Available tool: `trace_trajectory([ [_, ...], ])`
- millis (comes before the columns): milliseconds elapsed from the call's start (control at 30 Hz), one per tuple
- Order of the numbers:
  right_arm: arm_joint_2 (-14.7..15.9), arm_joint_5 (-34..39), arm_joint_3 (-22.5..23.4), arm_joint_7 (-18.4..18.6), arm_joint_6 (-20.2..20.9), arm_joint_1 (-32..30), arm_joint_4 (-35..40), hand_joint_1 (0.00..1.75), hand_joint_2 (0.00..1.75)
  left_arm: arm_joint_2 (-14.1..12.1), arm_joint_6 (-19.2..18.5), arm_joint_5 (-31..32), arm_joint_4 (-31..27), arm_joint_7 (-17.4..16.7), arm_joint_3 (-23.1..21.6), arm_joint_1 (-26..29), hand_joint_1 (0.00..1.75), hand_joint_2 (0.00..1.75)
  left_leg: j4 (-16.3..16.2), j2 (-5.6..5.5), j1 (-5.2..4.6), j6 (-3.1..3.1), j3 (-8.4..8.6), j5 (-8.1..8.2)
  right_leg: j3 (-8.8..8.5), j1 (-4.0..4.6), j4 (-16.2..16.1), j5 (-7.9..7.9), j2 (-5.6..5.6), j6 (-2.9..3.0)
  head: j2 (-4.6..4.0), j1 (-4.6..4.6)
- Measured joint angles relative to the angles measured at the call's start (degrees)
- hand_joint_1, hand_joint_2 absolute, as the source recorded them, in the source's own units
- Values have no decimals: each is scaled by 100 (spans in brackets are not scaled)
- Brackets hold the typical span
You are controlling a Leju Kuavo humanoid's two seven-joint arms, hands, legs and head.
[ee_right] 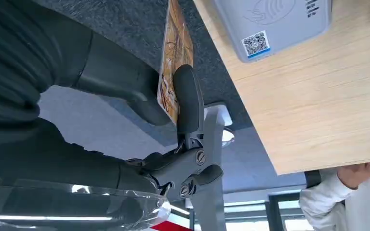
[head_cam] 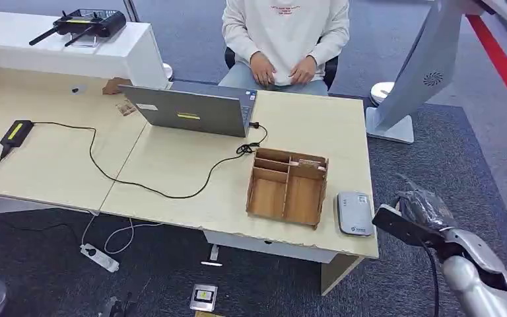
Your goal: Pass the card to the sensor for recognition and then transmit it.
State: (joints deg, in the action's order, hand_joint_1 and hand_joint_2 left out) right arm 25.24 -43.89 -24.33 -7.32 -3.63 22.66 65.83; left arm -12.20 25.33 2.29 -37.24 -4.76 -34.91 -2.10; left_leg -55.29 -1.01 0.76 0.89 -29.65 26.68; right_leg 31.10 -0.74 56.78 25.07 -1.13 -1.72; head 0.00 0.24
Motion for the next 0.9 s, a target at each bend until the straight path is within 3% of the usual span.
trace_trajectory([
  [900,0,-4,4,-35,-19,1,20,175,175,0,122,-127,0,-33,-28,-3,0,0,0,0,0,0,-1,0,0,0,0,0,0,0,0,0],
])
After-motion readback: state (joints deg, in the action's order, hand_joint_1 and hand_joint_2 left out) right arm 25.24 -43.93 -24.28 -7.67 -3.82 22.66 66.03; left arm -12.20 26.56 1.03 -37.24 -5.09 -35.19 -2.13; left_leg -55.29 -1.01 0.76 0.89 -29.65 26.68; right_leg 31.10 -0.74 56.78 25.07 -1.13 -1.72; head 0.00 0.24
